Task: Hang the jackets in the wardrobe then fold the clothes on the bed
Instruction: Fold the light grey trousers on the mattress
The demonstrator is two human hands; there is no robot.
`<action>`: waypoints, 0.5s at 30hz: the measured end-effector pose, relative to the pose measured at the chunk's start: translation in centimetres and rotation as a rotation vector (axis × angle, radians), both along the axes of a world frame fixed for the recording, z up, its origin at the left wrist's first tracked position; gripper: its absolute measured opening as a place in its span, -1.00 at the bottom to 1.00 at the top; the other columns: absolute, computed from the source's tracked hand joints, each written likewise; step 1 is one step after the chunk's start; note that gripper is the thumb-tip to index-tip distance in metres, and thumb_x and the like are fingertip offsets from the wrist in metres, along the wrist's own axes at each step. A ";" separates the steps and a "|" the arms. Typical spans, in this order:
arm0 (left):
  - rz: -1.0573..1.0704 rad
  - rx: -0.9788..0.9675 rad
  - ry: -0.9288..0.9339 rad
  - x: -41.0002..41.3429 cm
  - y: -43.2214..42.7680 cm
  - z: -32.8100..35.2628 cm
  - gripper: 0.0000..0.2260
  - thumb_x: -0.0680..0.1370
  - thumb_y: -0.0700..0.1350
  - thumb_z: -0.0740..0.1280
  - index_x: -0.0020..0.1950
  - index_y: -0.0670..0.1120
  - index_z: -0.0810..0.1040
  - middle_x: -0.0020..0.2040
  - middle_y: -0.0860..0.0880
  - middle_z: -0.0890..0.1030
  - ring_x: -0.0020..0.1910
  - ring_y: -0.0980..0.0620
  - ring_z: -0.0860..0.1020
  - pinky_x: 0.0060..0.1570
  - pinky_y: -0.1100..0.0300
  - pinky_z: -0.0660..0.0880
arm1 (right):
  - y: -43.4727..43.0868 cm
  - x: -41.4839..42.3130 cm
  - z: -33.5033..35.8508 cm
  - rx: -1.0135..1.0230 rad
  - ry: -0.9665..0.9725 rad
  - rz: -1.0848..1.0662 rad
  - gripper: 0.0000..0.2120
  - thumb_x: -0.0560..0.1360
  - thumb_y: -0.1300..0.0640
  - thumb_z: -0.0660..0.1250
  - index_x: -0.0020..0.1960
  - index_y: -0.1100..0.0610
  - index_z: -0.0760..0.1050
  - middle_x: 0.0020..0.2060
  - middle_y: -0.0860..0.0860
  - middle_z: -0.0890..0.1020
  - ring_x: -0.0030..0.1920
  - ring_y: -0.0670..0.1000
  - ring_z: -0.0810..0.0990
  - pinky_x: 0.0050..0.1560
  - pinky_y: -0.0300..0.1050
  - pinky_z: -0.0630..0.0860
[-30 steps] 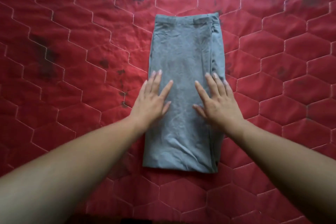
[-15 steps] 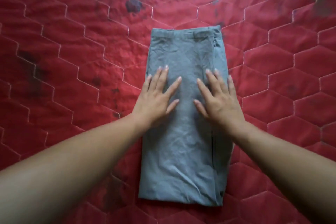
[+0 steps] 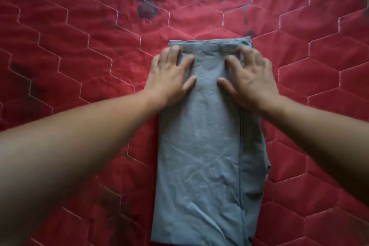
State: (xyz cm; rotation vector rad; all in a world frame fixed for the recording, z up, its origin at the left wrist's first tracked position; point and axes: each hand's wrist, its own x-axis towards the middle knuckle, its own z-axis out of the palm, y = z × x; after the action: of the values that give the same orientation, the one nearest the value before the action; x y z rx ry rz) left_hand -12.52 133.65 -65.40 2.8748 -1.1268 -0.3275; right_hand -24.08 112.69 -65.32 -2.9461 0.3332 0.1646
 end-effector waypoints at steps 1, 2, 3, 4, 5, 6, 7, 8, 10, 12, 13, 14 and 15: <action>0.013 -0.007 -0.019 1.2 -0.5 0.4 -0.38 0.53 0.29 0.24 0.52 0.07 0.22 0.58 -0.19 0.08 0.58 -0.23 0.03 0.49 -0.16 0.10 | -0.7 1.3 0.5 0.017 -0.011 -0.014 -0.28 0.47 -0.31 0.30 0.51 -0.02 0.22 0.56 0.20 0.13 0.55 0.23 0.08 0.45 0.30 0.21; 0.031 -0.006 0.004 2.5 -1.1 0.8 -0.29 0.50 0.29 0.30 0.57 0.06 0.16 0.61 -0.19 0.00 0.60 -0.21 -0.04 0.51 -0.18 0.08 | -1.4 2.8 1.0 0.059 0.033 -0.047 -0.20 0.43 -0.30 0.36 0.55 -0.06 0.15 0.58 0.19 0.07 0.58 0.24 0.02 0.49 0.31 0.15; 0.053 -0.006 0.084 3.7 -1.7 1.2 -0.17 0.47 0.29 0.37 0.61 0.05 0.08 0.63 -0.19 -0.06 0.61 -0.19 -0.08 0.53 -0.19 0.07 | -2.1 4.4 1.5 0.121 0.116 -0.084 -0.10 0.39 -0.29 0.41 0.59 -0.09 0.07 0.59 0.18 0.04 0.59 0.24 -0.01 0.52 0.31 0.09; 0.075 -0.011 0.199 4.7 -2.2 1.6 -0.07 0.43 0.28 0.44 0.63 0.04 0.02 0.63 -0.19 -0.04 0.61 -0.19 -0.04 0.53 -0.18 0.10 | -2.6 5.8 1.8 0.174 0.193 -0.104 -0.03 0.36 -0.29 0.45 0.61 -0.10 0.04 0.58 0.19 0.10 0.58 0.26 0.05 0.53 0.30 0.12; 0.091 -0.015 0.300 5.6 -2.7 1.8 -0.01 0.39 0.26 0.49 0.64 0.03 0.01 0.61 -0.20 0.08 0.59 -0.19 0.07 0.52 -0.15 0.17 | -3.0 6.8 2.0 0.196 0.236 -0.100 -0.03 0.34 -0.29 0.48 0.60 -0.07 0.09 0.52 0.22 0.22 0.53 0.29 0.17 0.50 0.28 0.22; 0.091 -0.009 0.350 6.1 -3.1 2.0 0.00 0.37 0.25 0.53 0.63 0.02 0.06 0.56 -0.21 0.22 0.54 -0.21 0.19 0.49 -0.11 0.24 | -3.1 7.3 2.2 0.190 0.250 -0.083 -0.06 0.33 -0.28 0.50 0.57 -0.03 0.17 0.43 0.24 0.33 0.45 0.31 0.29 0.43 0.26 0.33; 0.083 0.001 0.358 6.5 -3.4 2.3 -0.04 0.36 0.23 0.55 0.61 0.02 0.13 0.48 -0.20 0.32 0.48 -0.22 0.28 0.45 -0.08 0.29 | -3.2 7.6 2.4 0.168 0.249 -0.063 -0.11 0.33 -0.25 0.51 0.53 0.01 0.23 0.36 0.25 0.39 0.38 0.32 0.35 0.36 0.24 0.39; 0.080 0.003 0.351 6.6 -3.5 2.6 -0.11 0.37 0.19 0.55 0.57 0.01 0.22 0.43 -0.20 0.37 0.43 -0.22 0.32 0.42 -0.07 0.32 | -3.2 7.7 2.8 0.144 0.249 -0.050 -0.16 0.34 -0.21 0.52 0.49 0.04 0.28 0.32 0.25 0.41 0.34 0.32 0.38 0.33 0.23 0.42; 0.101 -0.015 0.353 6.6 -3.8 3.6 -0.32 0.41 0.05 0.53 0.47 -0.03 0.37 0.34 -0.21 0.42 0.35 -0.22 0.38 0.35 -0.02 0.38 | -3.0 7.7 3.6 0.093 0.245 -0.032 -0.35 0.36 -0.08 0.50 0.36 0.11 0.40 0.22 0.26 0.42 0.28 0.32 0.39 0.26 0.19 0.46; 0.119 -0.017 0.354 6.4 -4.2 4.8 -0.55 0.42 -0.09 0.46 0.29 -0.12 0.53 0.21 -0.22 0.51 0.20 -0.22 0.50 0.18 0.03 0.49 | -3.0 7.8 4.6 0.061 0.247 -0.032 -0.58 0.37 0.05 0.43 0.19 0.15 0.50 0.08 0.23 0.39 0.20 0.31 0.42 0.17 0.13 0.47; 0.114 -0.003 0.350 6.2 -4.2 5.5 -0.66 0.42 -0.13 0.43 0.17 -0.16 0.58 0.11 -0.23 0.57 0.10 -0.22 0.56 0.06 0.05 0.53 | -3.0 7.8 5.2 0.052 0.263 -0.034 -0.65 0.37 0.10 0.39 0.14 0.16 0.54 0.02 0.21 0.36 0.17 0.31 0.43 0.14 0.10 0.48; 0.099 0.008 0.354 6.0 -4.2 6.4 -0.76 0.41 -0.16 0.41 0.06 -0.19 0.61 -0.01 -0.22 0.61 0.02 -0.22 0.59 -0.07 0.07 0.52 | -3.0 7.9 5.9 0.039 0.284 -0.026 -0.68 0.36 0.12 0.36 0.11 0.16 0.57 -0.02 0.18 0.35 0.15 0.31 0.44 0.11 0.09 0.47; 0.081 0.010 0.361 5.8 -4.0 7.2 -0.83 0.40 -0.18 0.39 -0.04 -0.20 0.60 -0.11 -0.20 0.62 -0.04 -0.22 0.60 -0.16 0.09 0.48 | -2.9 7.7 6.7 0.012 0.305 -0.004 -0.69 0.36 0.12 0.36 0.09 0.15 0.58 -0.04 0.17 0.35 0.15 0.30 0.43 0.10 0.09 0.45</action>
State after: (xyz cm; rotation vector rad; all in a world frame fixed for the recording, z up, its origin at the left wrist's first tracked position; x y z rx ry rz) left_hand -6.76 129.61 -58.15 2.7039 -0.9428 -0.8093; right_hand -16.33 109.77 -58.64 -2.9054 0.3754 0.6162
